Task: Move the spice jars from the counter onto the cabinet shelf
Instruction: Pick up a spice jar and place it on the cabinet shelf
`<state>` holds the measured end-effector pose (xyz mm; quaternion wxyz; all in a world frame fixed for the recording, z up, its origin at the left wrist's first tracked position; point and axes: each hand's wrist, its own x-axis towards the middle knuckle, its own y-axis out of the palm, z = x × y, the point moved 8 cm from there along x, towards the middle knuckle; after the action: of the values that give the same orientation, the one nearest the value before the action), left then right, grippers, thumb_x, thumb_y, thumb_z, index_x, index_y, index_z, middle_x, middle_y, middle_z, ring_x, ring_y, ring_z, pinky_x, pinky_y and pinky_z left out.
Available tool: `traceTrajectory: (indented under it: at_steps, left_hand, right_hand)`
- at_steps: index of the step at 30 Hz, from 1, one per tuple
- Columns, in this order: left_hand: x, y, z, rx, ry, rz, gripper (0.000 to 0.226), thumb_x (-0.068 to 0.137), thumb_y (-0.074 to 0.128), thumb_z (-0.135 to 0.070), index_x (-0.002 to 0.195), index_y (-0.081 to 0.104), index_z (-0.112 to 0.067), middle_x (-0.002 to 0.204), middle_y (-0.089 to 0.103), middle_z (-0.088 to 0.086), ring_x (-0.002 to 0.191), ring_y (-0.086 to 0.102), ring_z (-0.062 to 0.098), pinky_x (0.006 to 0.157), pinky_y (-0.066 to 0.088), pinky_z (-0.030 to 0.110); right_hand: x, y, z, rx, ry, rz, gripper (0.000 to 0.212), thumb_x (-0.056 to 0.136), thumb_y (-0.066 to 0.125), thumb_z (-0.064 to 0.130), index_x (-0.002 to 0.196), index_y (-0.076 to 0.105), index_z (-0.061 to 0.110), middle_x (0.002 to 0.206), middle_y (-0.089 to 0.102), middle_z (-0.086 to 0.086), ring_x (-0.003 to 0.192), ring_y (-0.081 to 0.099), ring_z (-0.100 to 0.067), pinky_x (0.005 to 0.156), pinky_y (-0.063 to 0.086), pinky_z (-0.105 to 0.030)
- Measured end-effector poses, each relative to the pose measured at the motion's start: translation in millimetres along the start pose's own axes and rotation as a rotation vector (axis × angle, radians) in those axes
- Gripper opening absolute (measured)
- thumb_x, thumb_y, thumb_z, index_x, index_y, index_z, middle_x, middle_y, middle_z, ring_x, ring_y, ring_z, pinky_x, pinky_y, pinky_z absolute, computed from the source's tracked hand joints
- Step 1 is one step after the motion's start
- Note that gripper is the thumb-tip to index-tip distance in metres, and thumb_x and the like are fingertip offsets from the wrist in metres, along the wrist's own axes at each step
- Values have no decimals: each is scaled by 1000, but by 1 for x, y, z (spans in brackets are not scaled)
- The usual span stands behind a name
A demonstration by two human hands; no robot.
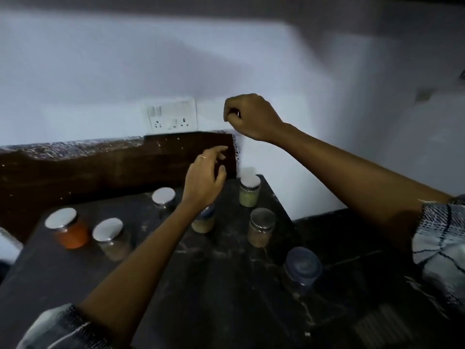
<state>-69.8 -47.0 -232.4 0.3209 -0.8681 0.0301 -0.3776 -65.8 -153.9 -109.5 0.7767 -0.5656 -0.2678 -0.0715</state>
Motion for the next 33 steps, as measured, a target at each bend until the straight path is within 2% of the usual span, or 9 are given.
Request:
traceTrajectory:
  at_steps: [3, 6, 9, 13, 17, 22, 24, 27, 33]
  left_hand:
    - [-45, 61, -14, -70, -104, 148, 46, 85, 57, -18, 129, 49, -17, 115, 59, 4, 104, 56, 19, 88, 48, 42]
    - [-94, 120, -25, -78, -204, 342, 49, 83, 60, -25, 130, 46, -21, 123, 57, 6, 111, 56, 23, 93, 47, 42]
    - [-139, 172, -32, -113, -262, 594, 61, 77, 67, -32, 132, 41, -25, 126, 56, 2, 113, 55, 21, 94, 47, 38]
    - [-195, 223, -41, -267, -381, 832, 89, 66, 79, -37, 141, 33, -23, 139, 46, 0, 126, 47, 18, 103, 43, 39]
    - [-226, 246, -41, -353, -557, 842, 115, 58, 86, -34, 148, 17, -15, 147, 36, 4, 132, 41, 20, 106, 42, 39]
    - [-239, 261, -41, -413, -625, 819, 111, 61, 86, -26, 147, 17, -13, 148, 34, 6, 133, 38, 21, 108, 38, 34]
    - [-242, 267, -41, -443, -655, 827, 109, 63, 85, -23, 147, 17, -13, 146, 37, 5, 133, 40, 20, 108, 37, 34]
    - [-246, 273, -39, -486, -709, 831, 108, 64, 84, -18, 147, 16, -13, 144, 40, 5, 132, 41, 20, 110, 37, 38]
    - [-247, 274, -40, -551, -721, 817, 105, 64, 84, -15, 145, 18, -15, 143, 42, 2, 130, 43, 18, 109, 38, 36]
  right_hand:
    - [-44, 30, -41, 5, 62, 243, 21, 81, 49, 13, 87, 69, 14, 94, 70, -3, 85, 60, -22, 74, 46, -31]
    - [-102, 75, -76, 3, 160, 663, 15, 82, 59, 16, 89, 69, 8, 94, 69, -12, 76, 59, -21, 68, 46, -29]
    - [-167, 110, -100, -82, 304, 1087, 32, 76, 71, 35, 96, 69, 10, 100, 67, -14, 82, 65, -25, 54, 47, -24]
    - [-243, 144, -113, -225, 305, 1441, 38, 76, 71, 49, 91, 59, 17, 110, 56, -8, 95, 54, -25, 78, 47, -35]
    - [-282, 150, -130, -232, 427, 1388, 55, 92, 54, 38, 138, 36, 12, 142, 38, -13, 129, 40, -31, 101, 34, -39]
    - [-306, 170, -130, -236, 369, 1301, 103, 63, 84, 34, 143, 19, 29, 150, 14, -12, 139, 15, -42, 103, 34, -60]
    - [-312, 176, -137, -206, 406, 1244, 105, 61, 85, 25, 143, 20, 30, 151, 9, -12, 138, 10, -43, 102, 33, -64]
    - [-319, 180, -145, -178, 419, 1173, 96, 64, 82, 17, 140, 24, 26, 145, 19, -15, 133, 19, -43, 101, 40, -55]
    - [-318, 178, -152, -98, 402, 1092, 83, 62, 81, 29, 130, 34, 26, 131, 32, -11, 124, 30, -38, 96, 43, -52]
